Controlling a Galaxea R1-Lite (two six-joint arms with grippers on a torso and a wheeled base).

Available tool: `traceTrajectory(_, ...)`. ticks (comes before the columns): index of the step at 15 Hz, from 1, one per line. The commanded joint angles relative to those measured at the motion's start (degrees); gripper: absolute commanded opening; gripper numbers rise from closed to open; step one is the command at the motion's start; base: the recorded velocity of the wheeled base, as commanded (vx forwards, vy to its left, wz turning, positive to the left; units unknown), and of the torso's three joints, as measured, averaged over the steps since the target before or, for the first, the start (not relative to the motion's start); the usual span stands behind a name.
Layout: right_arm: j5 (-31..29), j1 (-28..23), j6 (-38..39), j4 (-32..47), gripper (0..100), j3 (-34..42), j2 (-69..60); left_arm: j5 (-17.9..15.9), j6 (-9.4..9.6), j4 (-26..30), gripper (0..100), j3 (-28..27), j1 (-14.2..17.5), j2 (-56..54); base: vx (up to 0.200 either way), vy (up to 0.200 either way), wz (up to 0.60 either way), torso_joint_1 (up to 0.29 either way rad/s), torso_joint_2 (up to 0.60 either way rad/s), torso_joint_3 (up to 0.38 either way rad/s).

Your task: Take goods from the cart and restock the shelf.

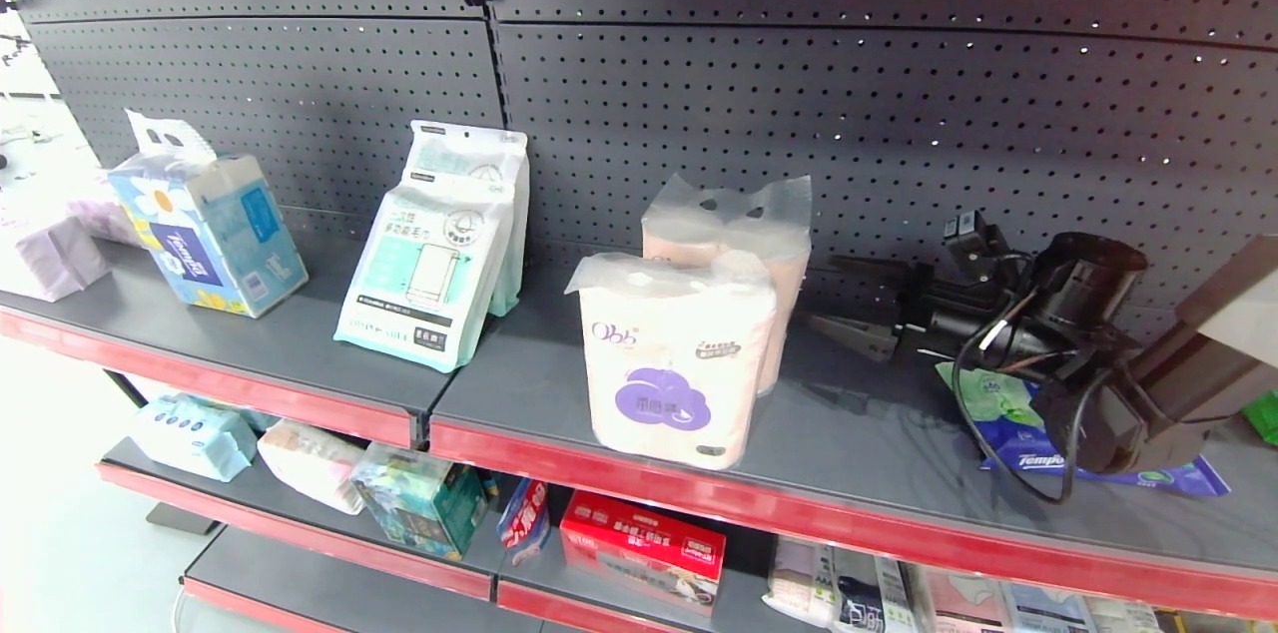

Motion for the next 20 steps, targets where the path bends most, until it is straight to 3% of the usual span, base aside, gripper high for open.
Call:
traceTrajectory(1,0.13,-0.53,-0.06,0.27,100,2.27,-2.09,0.03,-0.01,0.0,100,0.0,0.02,0.0,0.0,0.0,0.0,0.0,0.0,0.0)
traceTrajectory(5,-0.31,-2.11,0.03,0.27,100,6.93,-6.39,0.03,-0.01,0.0,100,0.0,0.02,0.0,0.0,0.0,0.0,0.0,0.0,0.0)
traceTrajectory(8,-2.86,-4.05,-0.06,0.71,100,14.49,-12.9,0.03,-0.01,0.0,100,0.0,0.02,0.0,0.0,0.0,0.0,0.0,0.0,0.0)
traceTrajectory(12,-17.71,-6.77,-0.41,15.74,100,19.85,-28.01,0.03,-0.01,0.0,100,0.0,0.02,0.0,0.0,0.0,0.0,0.0,0.0,0.0)
traceTrajectory(15,-30.72,-5.63,-2.7,26.72,100,27.32,-43.22,0.03,-0.01,0.0,100,0.0,0.02,0.0,0.0,0.0,0.0,0.0,0.0,0.0)
traceTrajectory(20,-48.21,-2.29,-4.28,48.08,100,31.8,-66.95,0.03,-0.01,0.0,100,0.0,0.02,0.0,0.0,0.0,0.0,0.0,0.0,0.0)
